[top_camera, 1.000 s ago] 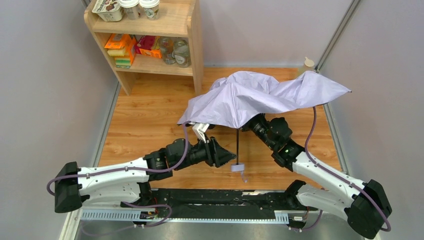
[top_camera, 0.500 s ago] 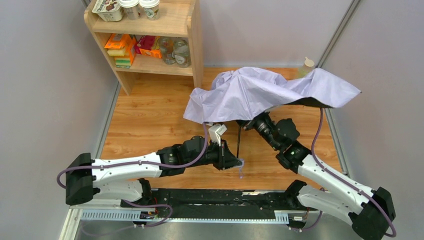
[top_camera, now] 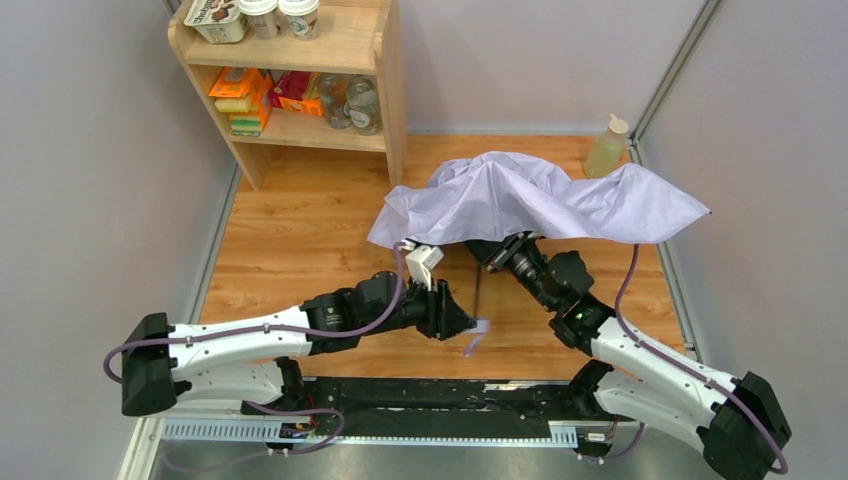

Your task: Put away the umbrella

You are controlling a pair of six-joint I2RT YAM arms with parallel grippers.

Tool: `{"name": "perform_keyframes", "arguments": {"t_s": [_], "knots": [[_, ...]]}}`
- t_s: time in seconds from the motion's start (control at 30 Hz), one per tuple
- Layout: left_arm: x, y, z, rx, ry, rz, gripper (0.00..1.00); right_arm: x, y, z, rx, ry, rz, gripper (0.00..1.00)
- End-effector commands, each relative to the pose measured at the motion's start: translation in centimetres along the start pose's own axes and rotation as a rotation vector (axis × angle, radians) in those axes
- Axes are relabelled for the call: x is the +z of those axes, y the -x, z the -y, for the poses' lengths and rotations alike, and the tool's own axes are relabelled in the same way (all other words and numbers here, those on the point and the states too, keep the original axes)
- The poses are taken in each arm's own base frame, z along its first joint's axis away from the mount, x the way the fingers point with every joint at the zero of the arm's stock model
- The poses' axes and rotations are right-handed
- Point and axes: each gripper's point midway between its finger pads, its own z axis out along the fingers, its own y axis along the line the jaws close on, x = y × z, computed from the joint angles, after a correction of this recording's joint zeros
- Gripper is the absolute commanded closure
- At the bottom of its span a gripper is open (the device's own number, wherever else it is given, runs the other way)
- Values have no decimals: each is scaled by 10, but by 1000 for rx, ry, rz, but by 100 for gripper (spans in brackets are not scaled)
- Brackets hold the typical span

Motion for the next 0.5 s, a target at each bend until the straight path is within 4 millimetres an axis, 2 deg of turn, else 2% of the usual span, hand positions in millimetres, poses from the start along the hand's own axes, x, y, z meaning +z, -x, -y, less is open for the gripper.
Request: {"name": "perform_keyframes", "arguments": {"t_s": [0.0,0.03,0.1,0.13,0.17,0.23,0.3,0.37,0.4,0.43,0.47], "knots": [[-21,30,21,15,-134,149,29,3,48,-19,-172,136,-2,100],[-26,23,26,35,-177,123,29,4,57,-27,-222,186,-14,100],[-40,5,24,72,-236,84,29,6,65,-29,-351,229,-67,100],[-55,3,29,93,-283,92,28,7,67,-27,-423,230,-84,100],[-65,-7,30,140,-312,58,28,6,66,-27,-499,250,-114,100],[-95,-3,42,219,-365,65,29,1,54,-25,-622,320,-185,100],[-130,8,55,305,-405,87,30,-7,38,-22,-706,409,-249,100],[-161,27,68,372,-418,152,29,-19,25,-23,-759,512,-258,100],[-171,37,69,378,-400,195,29,-24,22,-27,-761,555,-253,100],[-181,56,65,380,-326,252,28,-30,19,-32,-764,600,-250,100],[-182,67,57,369,-253,280,26,-34,17,-37,-763,634,-257,100]]}}
